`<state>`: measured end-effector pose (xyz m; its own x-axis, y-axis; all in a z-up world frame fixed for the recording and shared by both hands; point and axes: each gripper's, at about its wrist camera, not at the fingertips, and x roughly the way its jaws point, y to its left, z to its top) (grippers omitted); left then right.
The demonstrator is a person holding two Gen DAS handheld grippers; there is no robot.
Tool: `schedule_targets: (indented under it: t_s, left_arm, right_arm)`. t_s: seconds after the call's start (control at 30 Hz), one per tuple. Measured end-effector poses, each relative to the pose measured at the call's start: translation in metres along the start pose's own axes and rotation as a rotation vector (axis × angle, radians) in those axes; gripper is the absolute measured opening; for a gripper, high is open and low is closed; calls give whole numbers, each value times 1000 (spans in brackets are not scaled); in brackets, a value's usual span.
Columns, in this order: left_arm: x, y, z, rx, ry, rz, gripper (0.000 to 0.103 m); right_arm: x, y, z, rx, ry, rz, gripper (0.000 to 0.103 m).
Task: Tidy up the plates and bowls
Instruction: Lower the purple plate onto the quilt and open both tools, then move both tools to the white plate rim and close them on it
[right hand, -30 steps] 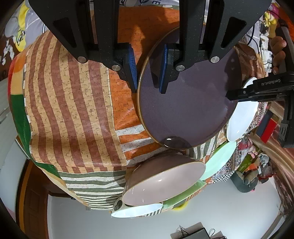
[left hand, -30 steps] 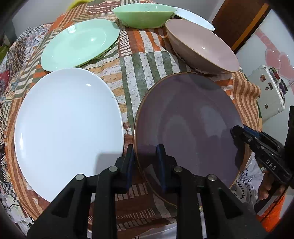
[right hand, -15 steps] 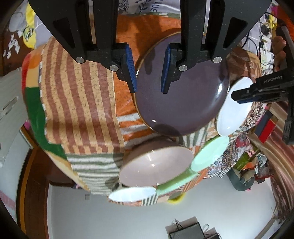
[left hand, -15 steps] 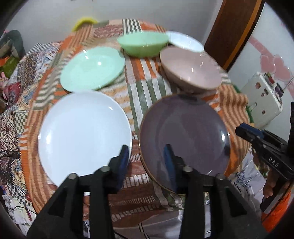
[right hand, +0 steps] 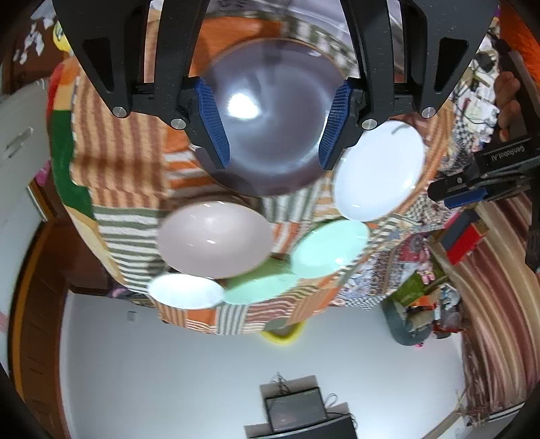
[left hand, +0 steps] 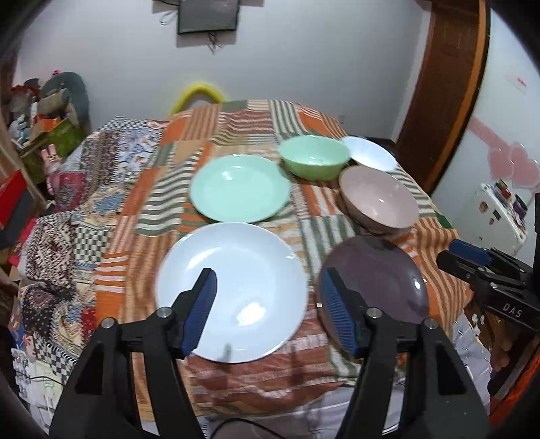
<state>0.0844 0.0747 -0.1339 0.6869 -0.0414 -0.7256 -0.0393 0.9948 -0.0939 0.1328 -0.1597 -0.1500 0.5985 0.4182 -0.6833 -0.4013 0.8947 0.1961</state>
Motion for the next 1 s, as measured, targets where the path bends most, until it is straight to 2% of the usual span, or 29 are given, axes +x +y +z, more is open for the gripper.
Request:
schedule_targets:
  t_s: [0.17,0.5,0.73,1.0]
  left_arm:
    - [0,36,-6,-51,-7,57,72]
    - [37,108,-28,-173,82,138,72]
    - [68,128,-41,-193,134,125,72]
    - [95,130,-50,-167,163,80,70]
  right_arm:
    - [12,24,9,-41,-4,41,53]
    - [63,62,19,-104,61,90,53]
    - [102,71,20,-102,147,106,53]
    - [143,70,15,-107,241,85,53]
